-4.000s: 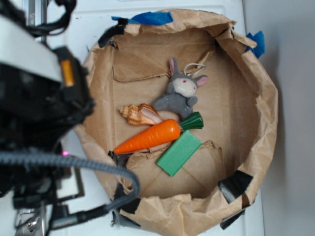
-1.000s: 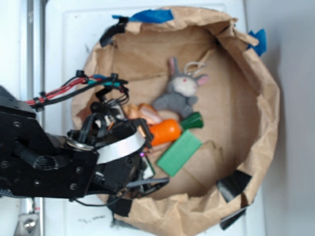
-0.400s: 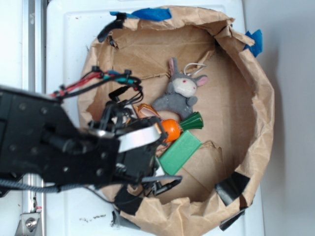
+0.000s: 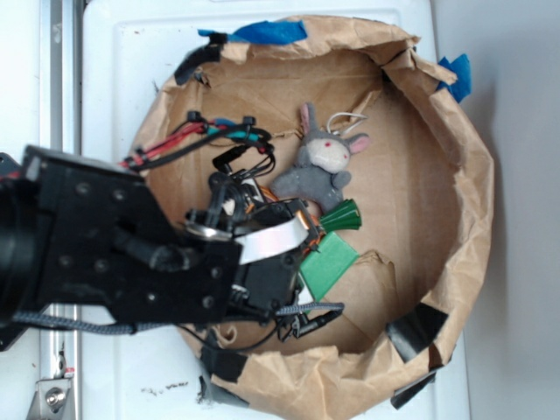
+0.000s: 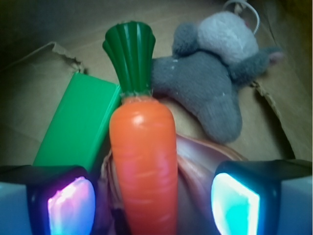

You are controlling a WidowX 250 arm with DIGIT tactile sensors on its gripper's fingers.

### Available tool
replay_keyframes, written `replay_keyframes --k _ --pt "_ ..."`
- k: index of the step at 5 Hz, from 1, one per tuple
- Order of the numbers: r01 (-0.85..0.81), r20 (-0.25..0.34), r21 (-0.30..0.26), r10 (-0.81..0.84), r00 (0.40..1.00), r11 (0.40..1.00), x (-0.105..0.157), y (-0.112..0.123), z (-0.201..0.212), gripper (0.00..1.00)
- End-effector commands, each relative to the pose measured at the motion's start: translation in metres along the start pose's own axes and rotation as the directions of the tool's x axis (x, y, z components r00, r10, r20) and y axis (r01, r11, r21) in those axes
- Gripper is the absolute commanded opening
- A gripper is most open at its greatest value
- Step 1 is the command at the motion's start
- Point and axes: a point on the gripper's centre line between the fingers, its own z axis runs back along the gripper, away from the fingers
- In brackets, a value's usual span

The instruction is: Grab the carrot.

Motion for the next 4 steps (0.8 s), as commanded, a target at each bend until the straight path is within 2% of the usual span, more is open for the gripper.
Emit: replay_keyframes --k 1,2,3,4 --pt "0.040 0.077 0.026 -0.042 0.996 0.999 0.005 -0.001 -0.008 1.00" --pt "0.072 0.082 0.068 -0.077 0.994 0.995 0.000 -0.006 -0.025 1.00" --pt "0.080 0.081 0.087 -0.087 0.993 0.993 -0.003 -0.010 -0.034 0.00" --pt "0.075 0.089 0.077 -0.082 0.993 0.994 -0.002 -0.010 -0.031 0.00"
